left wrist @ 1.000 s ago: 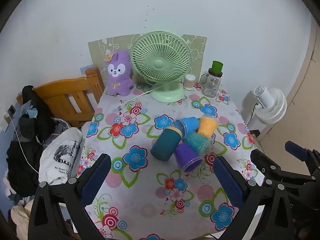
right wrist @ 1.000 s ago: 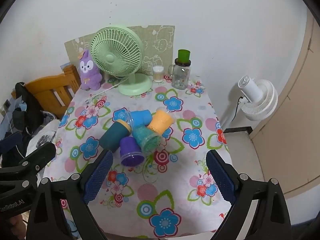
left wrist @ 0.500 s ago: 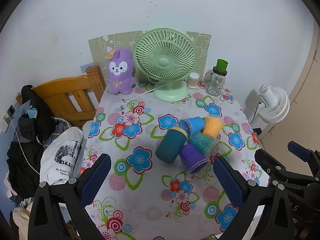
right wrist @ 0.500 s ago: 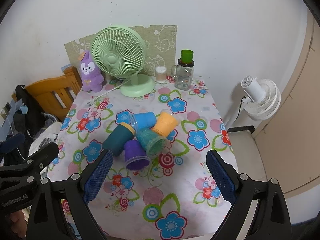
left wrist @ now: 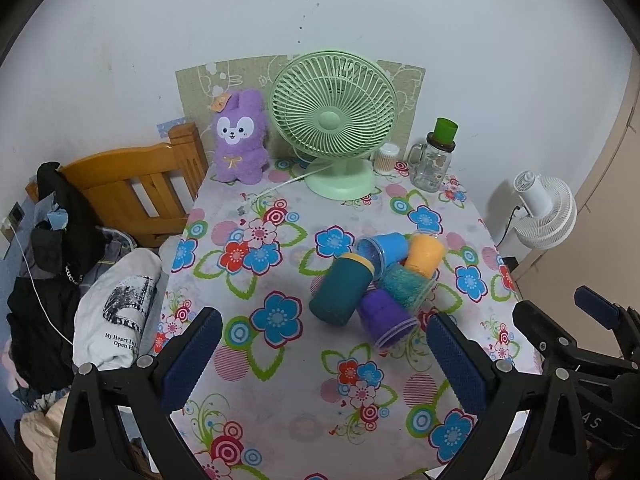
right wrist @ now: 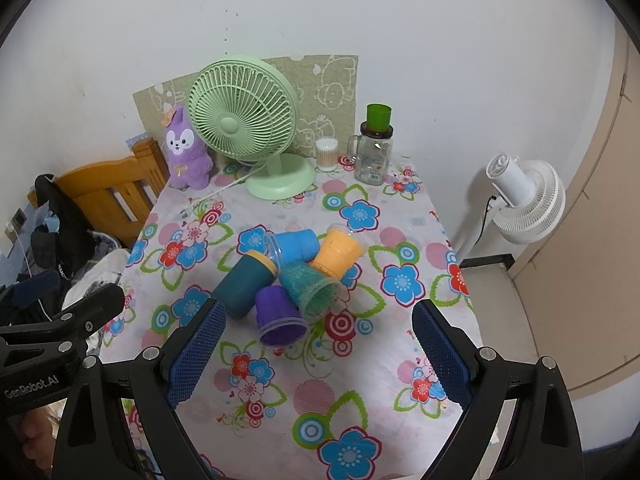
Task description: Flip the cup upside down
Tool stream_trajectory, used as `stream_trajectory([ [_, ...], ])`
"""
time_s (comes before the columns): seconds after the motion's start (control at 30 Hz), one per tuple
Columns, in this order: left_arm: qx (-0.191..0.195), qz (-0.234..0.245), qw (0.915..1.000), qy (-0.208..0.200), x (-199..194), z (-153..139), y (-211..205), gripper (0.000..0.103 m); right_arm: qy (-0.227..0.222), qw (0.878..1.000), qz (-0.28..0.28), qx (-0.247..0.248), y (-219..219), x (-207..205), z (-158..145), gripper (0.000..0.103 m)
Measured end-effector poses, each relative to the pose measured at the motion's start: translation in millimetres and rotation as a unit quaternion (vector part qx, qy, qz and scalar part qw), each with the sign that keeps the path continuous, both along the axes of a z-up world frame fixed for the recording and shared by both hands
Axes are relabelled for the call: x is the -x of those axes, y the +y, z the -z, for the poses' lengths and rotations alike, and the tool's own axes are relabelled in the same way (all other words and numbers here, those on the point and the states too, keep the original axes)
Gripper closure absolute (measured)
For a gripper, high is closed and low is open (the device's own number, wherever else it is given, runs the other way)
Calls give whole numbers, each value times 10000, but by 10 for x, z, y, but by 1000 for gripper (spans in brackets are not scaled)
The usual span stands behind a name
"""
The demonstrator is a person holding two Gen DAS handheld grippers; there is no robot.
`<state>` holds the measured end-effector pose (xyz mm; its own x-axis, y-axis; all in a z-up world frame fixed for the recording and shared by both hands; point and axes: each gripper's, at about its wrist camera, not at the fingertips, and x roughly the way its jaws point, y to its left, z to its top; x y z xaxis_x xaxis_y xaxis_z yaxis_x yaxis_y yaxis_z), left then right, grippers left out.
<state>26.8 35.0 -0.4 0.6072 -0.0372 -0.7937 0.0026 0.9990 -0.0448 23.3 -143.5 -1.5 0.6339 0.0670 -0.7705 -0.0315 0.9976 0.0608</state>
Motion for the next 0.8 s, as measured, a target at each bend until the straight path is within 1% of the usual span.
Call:
stream_trajectory([
  [0.63, -59, 23, 10000, 41, -34, 40, -21, 0, 8, 10000, 23, 3, -44, -26, 9, 7],
  [0.8, -102, 35, 9999, 123, -84, 120, -48, 0, 68, 10000, -4, 8, -42, -89, 33, 7],
])
